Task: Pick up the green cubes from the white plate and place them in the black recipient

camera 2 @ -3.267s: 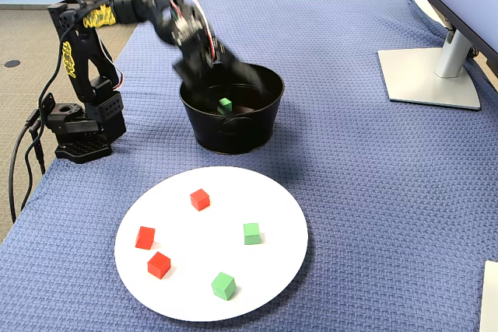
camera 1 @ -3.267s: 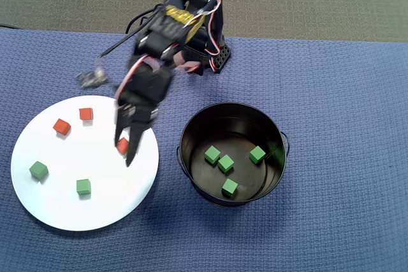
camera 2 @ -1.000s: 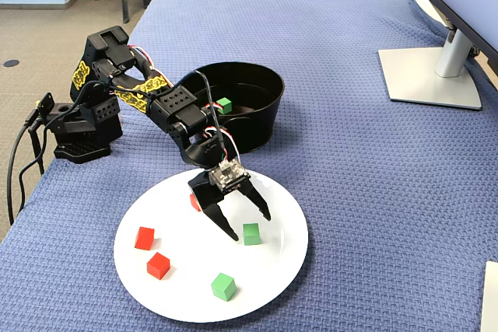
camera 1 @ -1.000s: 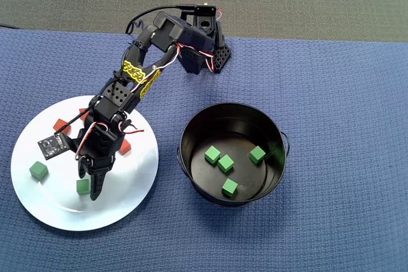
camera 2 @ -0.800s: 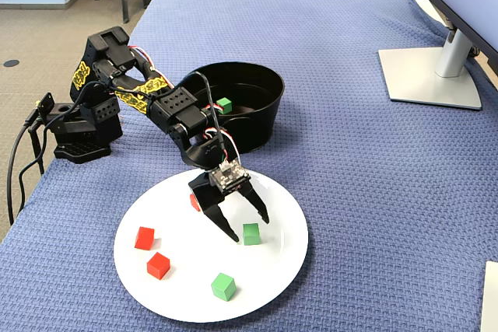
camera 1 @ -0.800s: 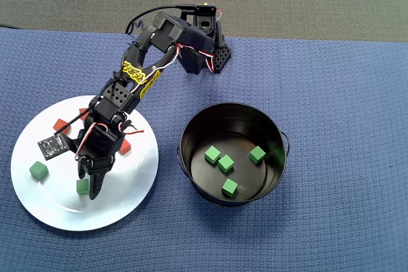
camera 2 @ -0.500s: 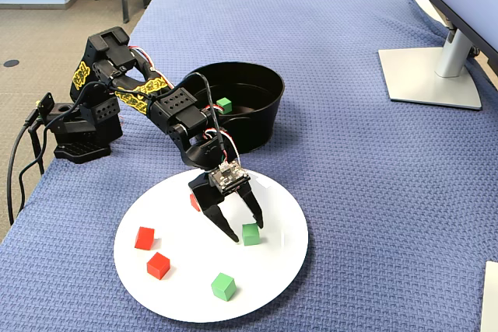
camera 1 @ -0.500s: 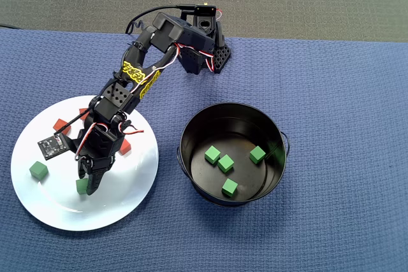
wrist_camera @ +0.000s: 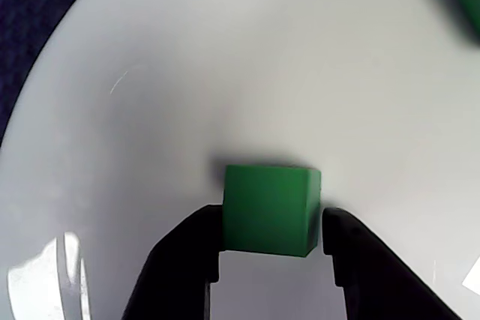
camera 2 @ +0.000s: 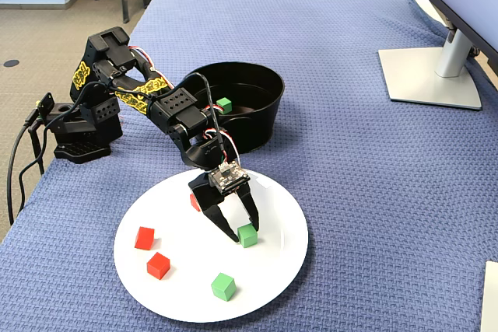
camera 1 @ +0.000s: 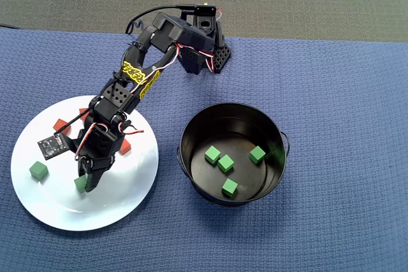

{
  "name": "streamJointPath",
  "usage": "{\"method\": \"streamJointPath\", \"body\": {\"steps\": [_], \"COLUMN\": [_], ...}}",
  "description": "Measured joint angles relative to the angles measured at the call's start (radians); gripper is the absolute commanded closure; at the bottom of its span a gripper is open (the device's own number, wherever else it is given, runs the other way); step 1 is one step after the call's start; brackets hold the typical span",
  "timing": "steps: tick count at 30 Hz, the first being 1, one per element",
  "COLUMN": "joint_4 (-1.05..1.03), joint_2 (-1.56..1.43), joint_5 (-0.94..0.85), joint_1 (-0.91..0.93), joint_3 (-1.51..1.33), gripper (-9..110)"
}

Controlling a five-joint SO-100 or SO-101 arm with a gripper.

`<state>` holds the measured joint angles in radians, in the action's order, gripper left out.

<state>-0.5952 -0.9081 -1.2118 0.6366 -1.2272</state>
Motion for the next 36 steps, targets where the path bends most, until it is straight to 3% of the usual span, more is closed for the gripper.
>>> {"method": "streamJointPath", "body": {"steps": [13, 24, 36], "joint_4": [0.000, 0.000, 0.000], "joint_2": [0.026, 0.041, 0.034], "joint_5": [0.000, -0.003, 0.000], "joint_1": [0.000, 0.015, 0.015], "joint_3": [0.037, 0.055, 0.049], "gripper": [87, 99, 101]}}
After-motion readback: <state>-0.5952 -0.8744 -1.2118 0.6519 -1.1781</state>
